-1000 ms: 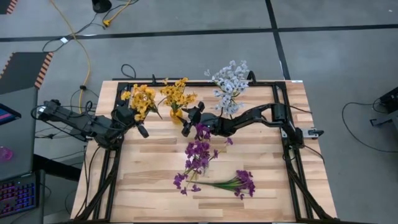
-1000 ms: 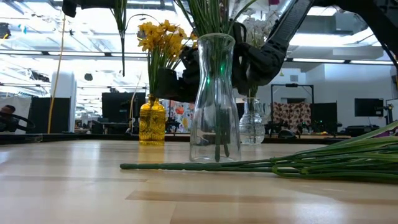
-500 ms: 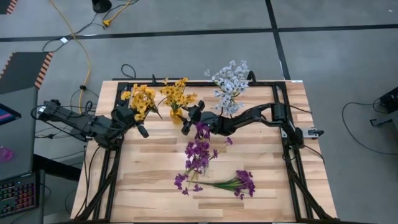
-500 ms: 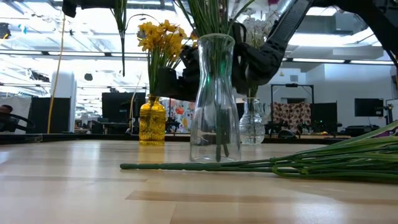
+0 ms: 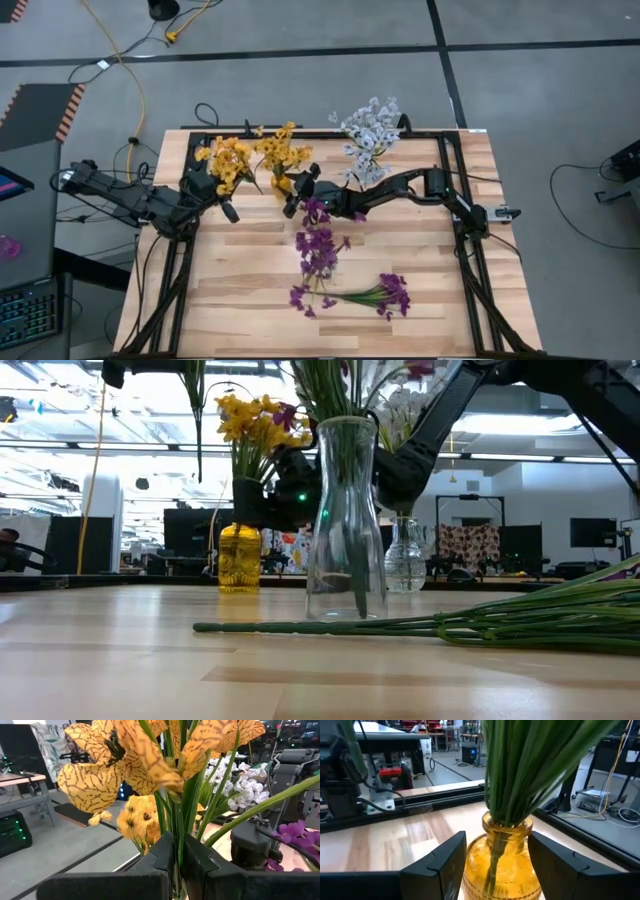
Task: Sort flowers into vase by color
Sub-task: Put the yellow flowers into the yellow vase
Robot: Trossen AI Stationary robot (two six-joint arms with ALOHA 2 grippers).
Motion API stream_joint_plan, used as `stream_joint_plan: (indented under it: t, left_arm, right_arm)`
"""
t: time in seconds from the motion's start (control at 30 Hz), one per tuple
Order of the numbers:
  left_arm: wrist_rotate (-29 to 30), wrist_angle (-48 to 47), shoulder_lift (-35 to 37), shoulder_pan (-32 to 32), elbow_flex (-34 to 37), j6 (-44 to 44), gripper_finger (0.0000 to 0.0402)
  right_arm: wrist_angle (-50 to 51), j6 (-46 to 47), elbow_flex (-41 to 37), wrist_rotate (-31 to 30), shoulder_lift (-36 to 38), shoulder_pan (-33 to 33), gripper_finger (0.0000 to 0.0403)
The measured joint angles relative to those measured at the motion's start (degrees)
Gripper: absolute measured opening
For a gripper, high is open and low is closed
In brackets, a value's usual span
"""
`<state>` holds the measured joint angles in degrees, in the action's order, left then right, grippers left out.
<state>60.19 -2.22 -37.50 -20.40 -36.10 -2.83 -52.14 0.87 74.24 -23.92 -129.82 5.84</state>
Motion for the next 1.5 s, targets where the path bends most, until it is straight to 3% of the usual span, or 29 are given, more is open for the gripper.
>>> stream_joint_plan:
  t: [0.57,0.93,1.17,1.5]
  left_arm:
    - [-0.1,0.1,0.0,0.0,0.0,-1.0,0.0011]
    - [0.3,0.0,-3.6,0.3,0.0,-2.4,0.0011]
    - [0.6,1.3,-7.4,3.6,0.0,-2.5,0.0011]
    - [0.2,3.0,-8.3,5.8,0.0,0.0,0.0011]
  right_arm:
    - [1.2,0.1,1.6,1.7,0.0,0.7,0.0235]
    - [3.3,0.1,1.6,1.7,0.0,0.7,0.0181]
    - [3.3,0.1,1.6,1.6,0.0,0.7,0.0147]
    - [3.3,0.2,1.6,1.6,0.0,0.7,0.0154]
